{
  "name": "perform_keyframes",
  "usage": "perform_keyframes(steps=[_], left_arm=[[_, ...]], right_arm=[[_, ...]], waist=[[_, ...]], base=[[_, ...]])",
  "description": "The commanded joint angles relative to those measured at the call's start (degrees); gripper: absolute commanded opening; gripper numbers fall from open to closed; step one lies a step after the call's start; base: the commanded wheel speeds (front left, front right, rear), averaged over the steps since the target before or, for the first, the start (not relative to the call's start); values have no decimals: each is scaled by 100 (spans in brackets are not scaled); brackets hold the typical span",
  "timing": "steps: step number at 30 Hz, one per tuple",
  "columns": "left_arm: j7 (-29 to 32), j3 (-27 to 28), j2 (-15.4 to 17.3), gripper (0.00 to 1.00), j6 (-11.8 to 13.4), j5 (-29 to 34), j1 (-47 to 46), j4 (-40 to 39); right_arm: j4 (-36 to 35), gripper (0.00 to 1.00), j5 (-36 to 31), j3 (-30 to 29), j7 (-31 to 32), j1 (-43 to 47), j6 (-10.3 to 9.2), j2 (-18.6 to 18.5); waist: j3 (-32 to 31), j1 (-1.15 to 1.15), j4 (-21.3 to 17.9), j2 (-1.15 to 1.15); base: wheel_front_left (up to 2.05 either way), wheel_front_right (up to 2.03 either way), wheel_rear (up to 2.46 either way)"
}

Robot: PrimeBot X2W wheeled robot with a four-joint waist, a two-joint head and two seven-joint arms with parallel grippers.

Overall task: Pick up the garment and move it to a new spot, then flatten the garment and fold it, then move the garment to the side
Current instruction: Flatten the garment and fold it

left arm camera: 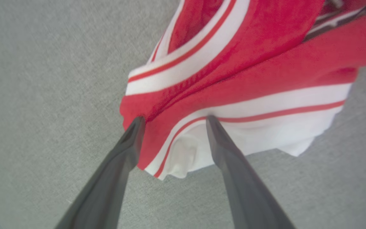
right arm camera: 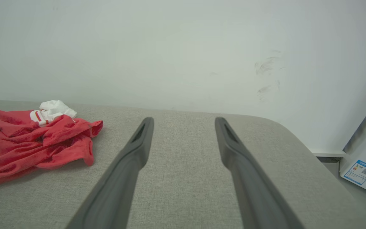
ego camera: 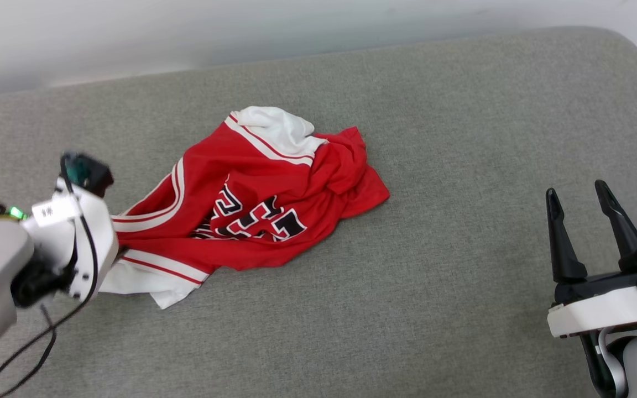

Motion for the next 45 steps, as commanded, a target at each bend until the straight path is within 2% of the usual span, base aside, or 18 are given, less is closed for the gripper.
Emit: perform_keyframes(steps=[1,4,8,12,19,20,26,31,37,38,39,45], left_arm=[[-65,159,-14,100,-63,-60,-283,-158],[-187,385,-39,100,-96,-60,-652,-491],[-279,629,-266,100,-80,-112,-1105,-892],[50,557,-752,100,-103,-31,-1512,-977],[908,297,-1769,100,-194,-352,-1909,-394],[908,297,-1769,100,-194,-352,-1909,-394],[1545,-122,-2284,100,-339,-256,-2053,203],[1613,-287,-2545,100,-395,-153,-1773,651],[1907,-487,-2550,100,-411,61,-1003,669],[1912,-501,-2531,42,-416,107,-933,646],[1880,-506,-2510,0,-417,158,-891,610],[1195,-412,-2437,0,-410,392,-1381,157]], right_arm=[[-13,100,-1,-26,-12,91,-4,-30],[-59,100,4,-30,-12,144,-4,-18],[-136,100,17,-30,-12,129,-4,-11],[-202,100,26,-10,-12,55,-4,20],[-231,100,39,136,-12,-167,-4,30],[-231,100,39,136,-12,-167,-4,30],[-230,100,56,198,-12,-392,-4,11],[-205,100,58,263,-12,-558,-4,34],[-154,100,46,292,-12,-675,-4,42],[-143,100,40,286,-12,-690,-4,38],[-122,100,31,287,-12,-701,-4,30],[-37,100,8,262,-12,-645,-4,-29]], waist=[[-138,0,89,0],[-186,0,107,0],[-165,0,77,0],[-41,0,9,0],[336,0,-230,0],[336,0,-230,0],[667,0,-387,0],[900,0,-489,0],[1008,0,-524,0],[1002,0,-516,0],[985,0,-508,0],[715,0,-402,0]], base=[[0,0,0],[0,0,0],[0,0,0],[0,0,0],[0,0,0],[0,0,0],[0,0,0],[0,0,0],[0,0,0],[0,0,0],[0,0,0],[0,0,0]])
